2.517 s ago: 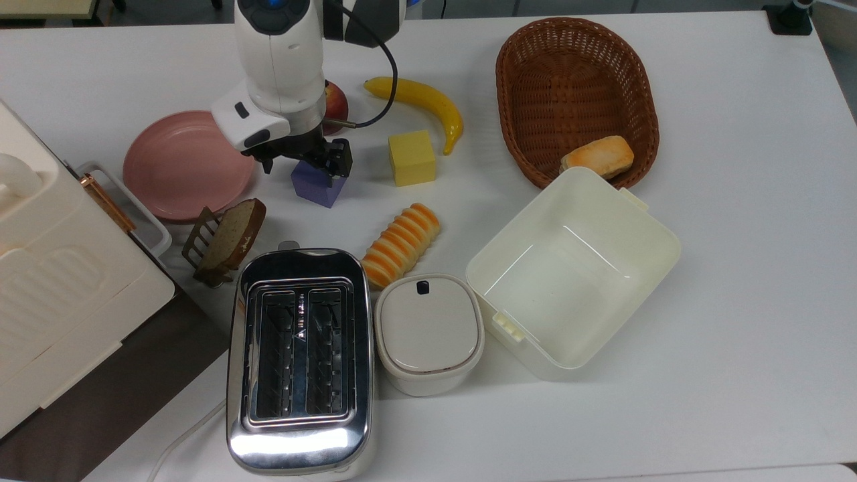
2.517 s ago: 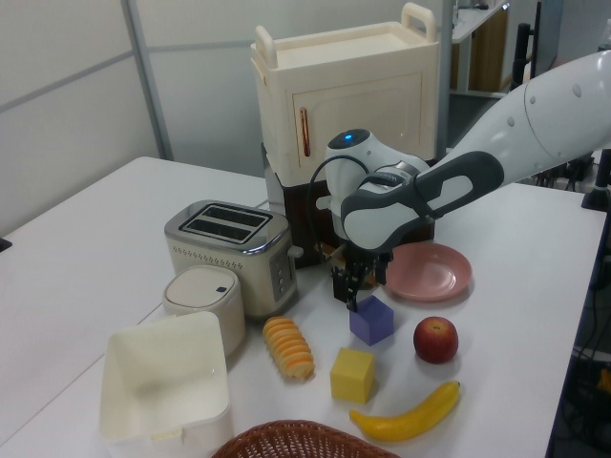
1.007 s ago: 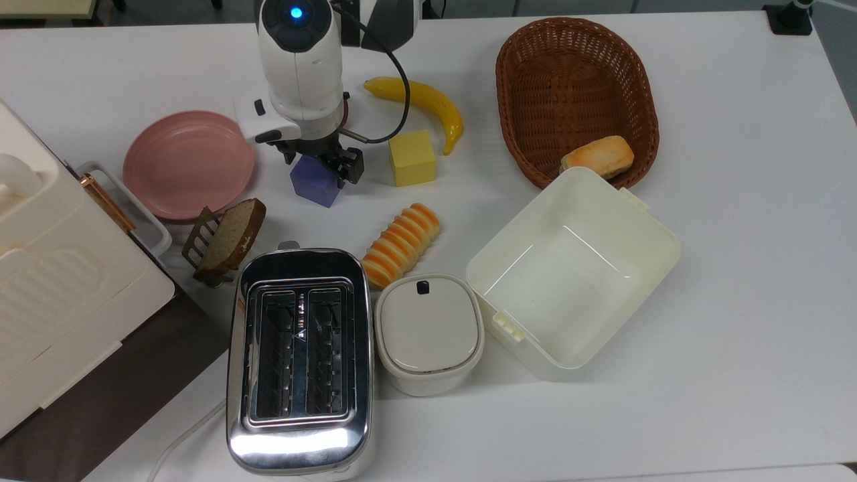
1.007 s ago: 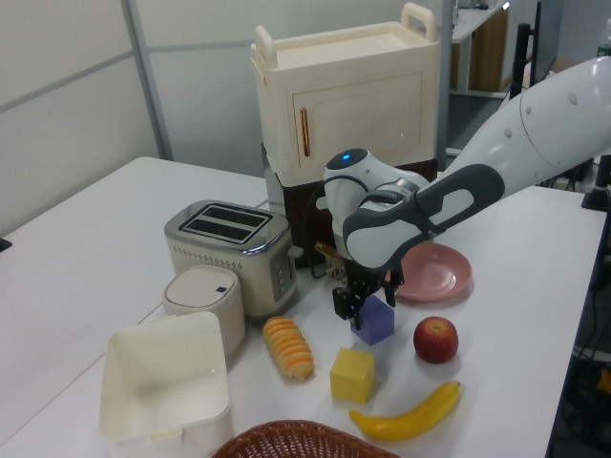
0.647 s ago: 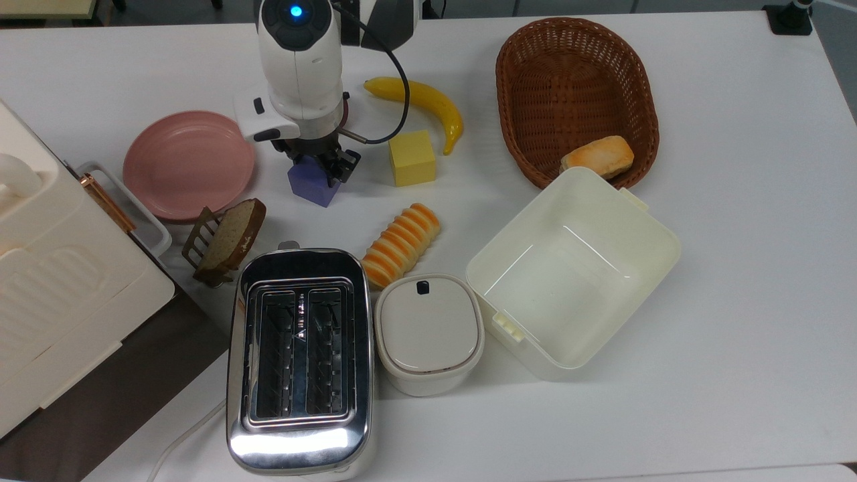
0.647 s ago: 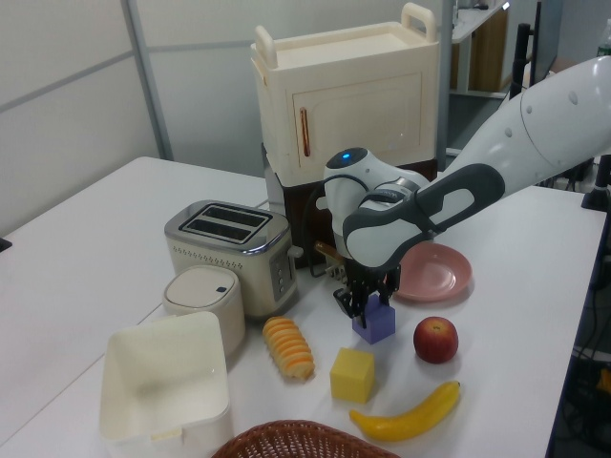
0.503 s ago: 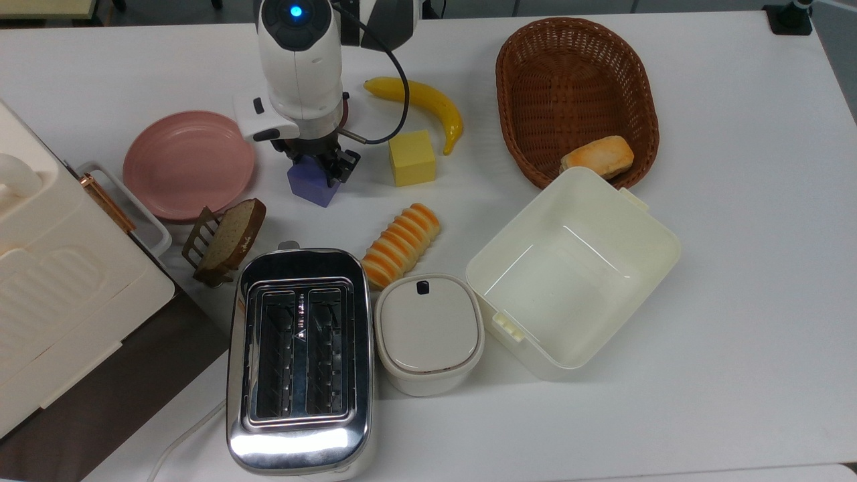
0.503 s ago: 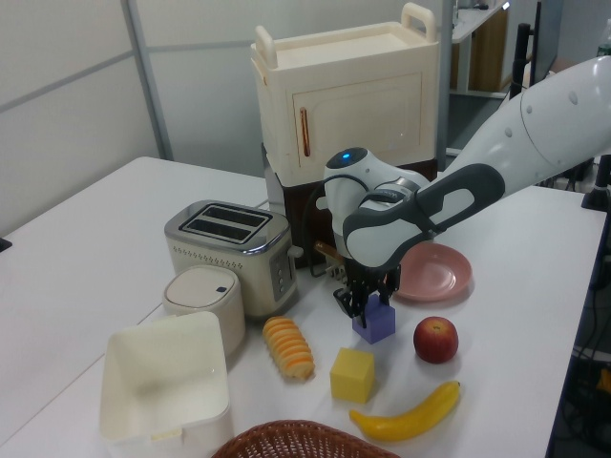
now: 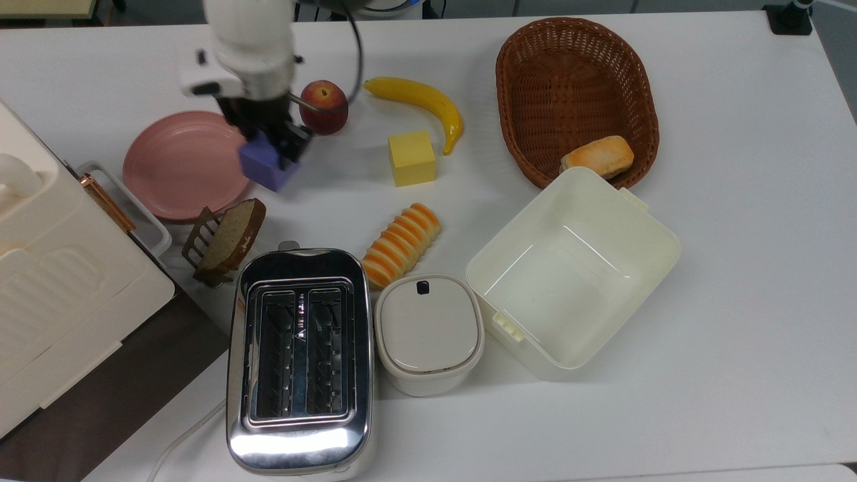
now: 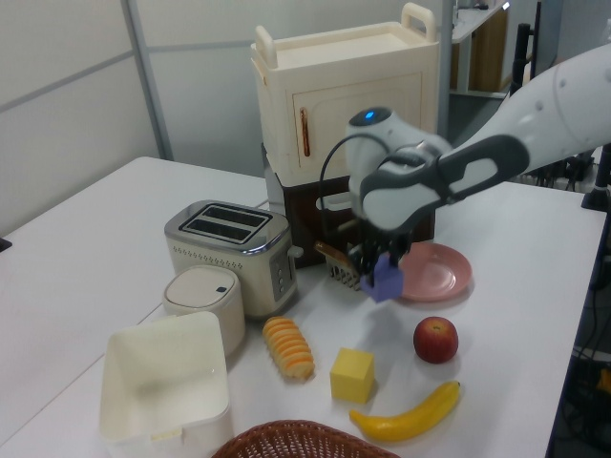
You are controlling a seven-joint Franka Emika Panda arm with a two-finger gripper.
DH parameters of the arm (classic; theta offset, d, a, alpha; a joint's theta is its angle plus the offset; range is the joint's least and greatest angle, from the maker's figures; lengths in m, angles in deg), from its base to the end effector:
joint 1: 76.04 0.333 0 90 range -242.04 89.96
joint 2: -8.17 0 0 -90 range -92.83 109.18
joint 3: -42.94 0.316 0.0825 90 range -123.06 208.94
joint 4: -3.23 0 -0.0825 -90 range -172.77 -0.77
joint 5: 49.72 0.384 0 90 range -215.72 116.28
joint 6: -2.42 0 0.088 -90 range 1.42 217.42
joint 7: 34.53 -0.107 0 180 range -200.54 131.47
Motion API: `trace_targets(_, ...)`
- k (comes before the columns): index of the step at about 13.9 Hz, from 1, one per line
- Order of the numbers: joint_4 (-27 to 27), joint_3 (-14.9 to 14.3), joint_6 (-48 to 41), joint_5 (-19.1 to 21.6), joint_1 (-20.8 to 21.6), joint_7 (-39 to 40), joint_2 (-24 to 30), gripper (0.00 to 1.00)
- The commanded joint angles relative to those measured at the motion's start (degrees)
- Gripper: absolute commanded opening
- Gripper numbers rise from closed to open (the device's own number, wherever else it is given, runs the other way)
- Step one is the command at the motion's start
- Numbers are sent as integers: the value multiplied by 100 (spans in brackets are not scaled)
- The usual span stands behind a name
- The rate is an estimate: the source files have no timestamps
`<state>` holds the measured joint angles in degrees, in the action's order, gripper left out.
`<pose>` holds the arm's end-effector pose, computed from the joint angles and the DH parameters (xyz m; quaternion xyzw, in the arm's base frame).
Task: Put the purple cube on a plate
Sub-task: 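Lift the purple cube and carry it over the pink plate, then lower the cube onto the pink plate and open the gripper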
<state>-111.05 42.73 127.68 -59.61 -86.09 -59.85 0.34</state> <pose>0.5774 -0.1108 0.3990 0.9629 -0.2587 0.0366 0.0678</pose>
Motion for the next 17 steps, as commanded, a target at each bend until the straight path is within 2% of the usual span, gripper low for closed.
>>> trace_targets(1, -138, -232, -98, -215, -181, -105, 265, 0)
trace_targets(4, -112, -646, 16, -251, -181, -79, 177, 0)
trace_targets(7, -112, -919, 263, -312, -190, -9, 1, 0)
trace_targets(13, -103, -972, 729, -523, -313, 18, -421, 1)
trace_targets(14, -51, -972, 711, -523, -313, 18, -456, 35)
trace_targets(15, -42, -972, 685, -523, -313, 9, -465, 99)
trace_targets(17, -42, -972, 659, -532, -295, 0, -465, 100)
